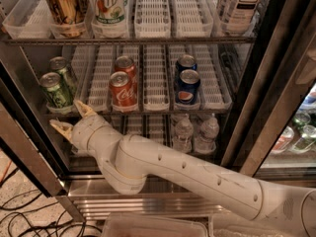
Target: Pick green can from middle shelf of fridge
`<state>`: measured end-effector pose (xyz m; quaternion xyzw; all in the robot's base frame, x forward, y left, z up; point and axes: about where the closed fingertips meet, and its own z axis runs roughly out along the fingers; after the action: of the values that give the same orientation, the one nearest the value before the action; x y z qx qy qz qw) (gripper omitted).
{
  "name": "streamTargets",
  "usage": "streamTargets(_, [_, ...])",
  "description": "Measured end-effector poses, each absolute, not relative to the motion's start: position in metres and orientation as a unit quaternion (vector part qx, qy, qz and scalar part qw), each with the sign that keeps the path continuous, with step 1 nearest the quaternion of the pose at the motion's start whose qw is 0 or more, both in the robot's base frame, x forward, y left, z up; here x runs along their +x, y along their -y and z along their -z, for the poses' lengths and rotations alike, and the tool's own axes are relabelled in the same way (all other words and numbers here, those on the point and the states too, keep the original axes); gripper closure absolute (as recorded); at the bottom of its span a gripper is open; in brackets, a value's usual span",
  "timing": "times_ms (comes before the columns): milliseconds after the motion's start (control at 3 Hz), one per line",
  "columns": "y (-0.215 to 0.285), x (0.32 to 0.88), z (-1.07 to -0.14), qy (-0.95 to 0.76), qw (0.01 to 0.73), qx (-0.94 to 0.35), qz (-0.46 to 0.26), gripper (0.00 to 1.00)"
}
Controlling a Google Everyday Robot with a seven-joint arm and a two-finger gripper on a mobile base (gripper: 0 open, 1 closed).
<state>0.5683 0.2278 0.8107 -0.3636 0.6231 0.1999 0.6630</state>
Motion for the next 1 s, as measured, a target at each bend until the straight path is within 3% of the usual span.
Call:
streamTargets(667, [-0.236, 0.581, -0.813, -0.619, 0.665, -0.372, -0.188, 0.16])
streamTargets(1000, [-0.239, 0.588, -0.822, -0.609, 0.675, -0.374, -0.185, 0.23])
